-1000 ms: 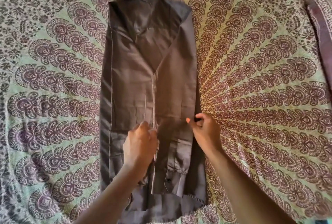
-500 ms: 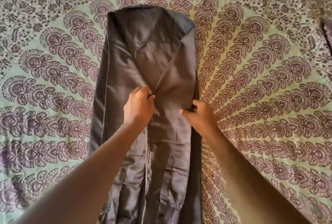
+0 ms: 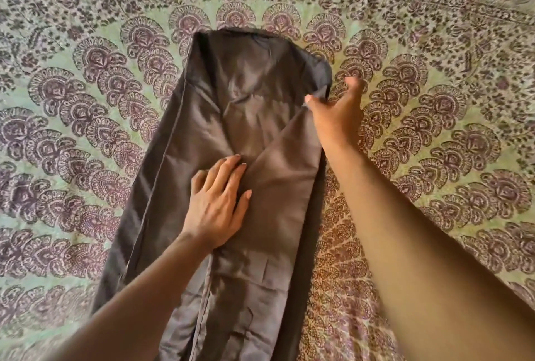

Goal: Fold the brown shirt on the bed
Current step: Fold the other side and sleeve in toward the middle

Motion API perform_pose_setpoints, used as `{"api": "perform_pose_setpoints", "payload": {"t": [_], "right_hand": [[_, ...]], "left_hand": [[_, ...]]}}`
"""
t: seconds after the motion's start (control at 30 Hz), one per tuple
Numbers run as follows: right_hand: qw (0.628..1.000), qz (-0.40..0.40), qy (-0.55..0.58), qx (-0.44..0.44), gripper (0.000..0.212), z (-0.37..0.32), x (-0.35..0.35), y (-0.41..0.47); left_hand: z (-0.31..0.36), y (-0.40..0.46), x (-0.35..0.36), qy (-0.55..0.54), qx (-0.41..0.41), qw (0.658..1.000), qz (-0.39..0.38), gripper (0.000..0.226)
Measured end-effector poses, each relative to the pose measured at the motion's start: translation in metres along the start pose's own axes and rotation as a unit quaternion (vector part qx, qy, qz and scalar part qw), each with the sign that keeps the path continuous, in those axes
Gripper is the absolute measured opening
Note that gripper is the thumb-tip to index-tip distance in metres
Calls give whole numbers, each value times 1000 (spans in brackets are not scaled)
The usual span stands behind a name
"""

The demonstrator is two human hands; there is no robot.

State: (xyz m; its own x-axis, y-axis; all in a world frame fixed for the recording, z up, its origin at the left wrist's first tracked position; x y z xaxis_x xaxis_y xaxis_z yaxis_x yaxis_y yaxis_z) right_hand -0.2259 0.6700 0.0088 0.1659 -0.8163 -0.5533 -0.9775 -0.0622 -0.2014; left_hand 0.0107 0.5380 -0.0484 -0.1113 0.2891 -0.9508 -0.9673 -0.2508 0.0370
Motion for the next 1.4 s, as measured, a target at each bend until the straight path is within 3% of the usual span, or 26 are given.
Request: {"api": "perform_pose_setpoints", "payload": {"t": [0.1,0.37,0.53,0.73,0.87,0.97,1.03,1.13,1.2,1.27,1.4], "right_hand": [[999,-18,-33,-8,62,-8,13,28],[988,-21,-151,26,16,-12,33,88],[991,-23,-108,78,31,-4,40,121],[991,-6,-57,121,23,14,36,136],[995,-18,-50,88,63,15,34,142],[992,-56,-100,61,46,-9,32,120],[995,-40,-49,75,34,-3,30,126],[980,-22,139,143,24,10,27,124],[987,6,126,103,18,13,15,117],[998,24,38,33,15,20,4,105],[989,-38,-124,-74,10,31,7,61]], "left_hand": [[-2,0,7,12,-3,1000,-11,54],[-2,3,9,35,2,999,-12,55],[-3,4,10,46,5,999,-4,53],[-3,4,9,46,8,999,4,52],[-4,6,10,42,7,999,3,52],[-4,4,9,44,7,999,4,52],[-3,4,8,49,8,999,10,52],[-2,5,6,55,10,998,23,52],[-2,5,5,52,9,998,25,52],[-2,5,4,52,7,998,26,52],[-2,6,5,52,4,998,22,52]]}}
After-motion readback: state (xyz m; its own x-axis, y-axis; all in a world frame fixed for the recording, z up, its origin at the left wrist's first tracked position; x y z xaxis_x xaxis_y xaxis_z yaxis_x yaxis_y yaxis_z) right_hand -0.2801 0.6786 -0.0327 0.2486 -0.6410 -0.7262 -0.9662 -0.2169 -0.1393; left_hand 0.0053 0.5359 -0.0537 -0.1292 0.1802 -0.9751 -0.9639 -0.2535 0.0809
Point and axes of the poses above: each hand's wrist, its own y-axis towards the middle knuckle, its own x-axis out of the palm, z = x × y, the point moved 8 cm from there along y, towards the middle knuckle, and after that the axes turned 1 degree about -z, right-handed, at the moved point
